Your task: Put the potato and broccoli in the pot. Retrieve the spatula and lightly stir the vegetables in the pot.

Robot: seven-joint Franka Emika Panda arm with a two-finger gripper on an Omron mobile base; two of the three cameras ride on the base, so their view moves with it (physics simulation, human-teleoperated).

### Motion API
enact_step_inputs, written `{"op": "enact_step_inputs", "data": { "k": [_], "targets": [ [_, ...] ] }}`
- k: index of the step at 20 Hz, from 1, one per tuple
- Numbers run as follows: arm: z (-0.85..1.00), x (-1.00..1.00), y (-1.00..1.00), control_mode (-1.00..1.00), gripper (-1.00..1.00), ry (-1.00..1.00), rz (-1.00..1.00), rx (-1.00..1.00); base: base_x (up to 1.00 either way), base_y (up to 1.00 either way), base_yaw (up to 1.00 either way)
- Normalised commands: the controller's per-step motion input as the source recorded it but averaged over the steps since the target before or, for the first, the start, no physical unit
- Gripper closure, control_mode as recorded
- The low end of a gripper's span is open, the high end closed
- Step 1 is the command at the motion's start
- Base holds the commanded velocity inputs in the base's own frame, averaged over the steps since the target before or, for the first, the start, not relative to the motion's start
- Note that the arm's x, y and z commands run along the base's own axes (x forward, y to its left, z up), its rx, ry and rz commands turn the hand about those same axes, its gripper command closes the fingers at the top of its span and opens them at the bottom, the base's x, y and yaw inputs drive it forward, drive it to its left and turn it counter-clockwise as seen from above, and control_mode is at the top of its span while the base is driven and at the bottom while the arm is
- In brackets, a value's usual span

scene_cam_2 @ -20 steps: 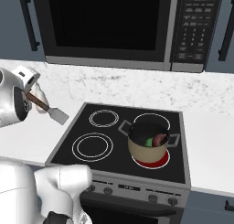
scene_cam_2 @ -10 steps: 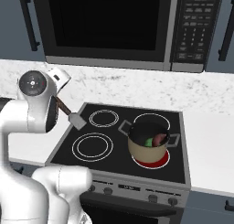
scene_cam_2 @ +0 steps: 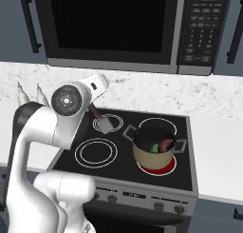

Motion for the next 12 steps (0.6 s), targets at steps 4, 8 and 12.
{"op": "enact_step_inputs", "data": {
  "k": [4, 8, 12],
  "targets": [
    [0.0, 0.03, -1.0, -1.0, 1.0, 0.01, -0.08, 0.18, 0.0, 0.0, 0.0],
    [-0.19, 0.11, -1.0, -1.0, 1.0, 0.0, -0.02, 0.11, 0.0, 0.0, 0.0],
    [-0.18, 0.37, -0.92, -1.0, 1.0, 0.0, -0.03, 0.06, 0.0, 0.0, 0.0]
  ]
}}
